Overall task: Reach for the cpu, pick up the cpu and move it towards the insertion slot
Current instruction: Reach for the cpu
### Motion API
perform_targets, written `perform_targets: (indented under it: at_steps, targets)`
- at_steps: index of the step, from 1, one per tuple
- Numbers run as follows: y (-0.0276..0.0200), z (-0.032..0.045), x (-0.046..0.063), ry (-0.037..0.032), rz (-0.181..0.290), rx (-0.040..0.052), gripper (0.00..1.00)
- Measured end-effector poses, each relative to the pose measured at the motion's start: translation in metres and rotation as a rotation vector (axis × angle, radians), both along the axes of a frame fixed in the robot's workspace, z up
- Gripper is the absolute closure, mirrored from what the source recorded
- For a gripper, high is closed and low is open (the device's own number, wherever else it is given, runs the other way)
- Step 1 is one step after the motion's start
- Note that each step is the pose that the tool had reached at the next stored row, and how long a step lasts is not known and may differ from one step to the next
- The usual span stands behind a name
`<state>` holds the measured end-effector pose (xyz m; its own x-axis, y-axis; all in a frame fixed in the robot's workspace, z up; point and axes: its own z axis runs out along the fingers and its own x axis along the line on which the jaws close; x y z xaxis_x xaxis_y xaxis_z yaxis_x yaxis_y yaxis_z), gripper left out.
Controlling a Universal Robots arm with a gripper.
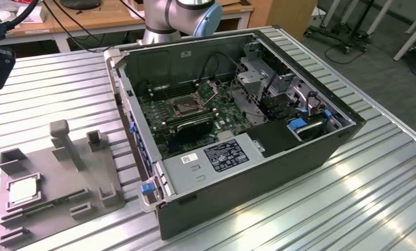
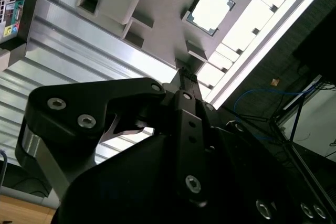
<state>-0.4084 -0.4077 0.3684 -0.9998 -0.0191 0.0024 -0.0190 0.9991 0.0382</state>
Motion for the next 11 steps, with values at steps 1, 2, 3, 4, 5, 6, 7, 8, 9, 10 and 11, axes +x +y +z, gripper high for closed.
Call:
perform_targets:
  at_steps: [1,2,3,4,5,6,7,8,9,10,11]
  targets:
    - [0.0,0.0,-0.0003,0.0,0.0,0.0,0.89]
    - [0.0,-0.0001,-0.0006,-0.0001,0.0,0.0,0.89]
    - [0.0,-0.0001,-0.001,-0.0001,0.0,0.0,0.89]
    - [0.0,-0.0001,-0.0014,-0.0002,0.0,0.0001,0.89]
    - [0.0,-0.0001,-0.0018,-0.0001,0.0,0.0,0.89]
    - [0.0,-0.0001,-0.0022,-0.0001,0.0,0.0,0.89]
    - [0.0,0.0,-0.0025,0.0,0.0,0.0,0.89]
    - [0.0,-0.0001,-0.0028,-0.0001,0.0,0.0,0.89]
    - [0.0,-0.0001,-0.0033,-0.0001,0.0,0.0,0.89]
    - [0.0,-0.0001,-0.0037,-0.0001,0.0,0.0,0.89]
    - [0.0,-0.0001,-0.0041,0.0,0.0,0.0,0.89]
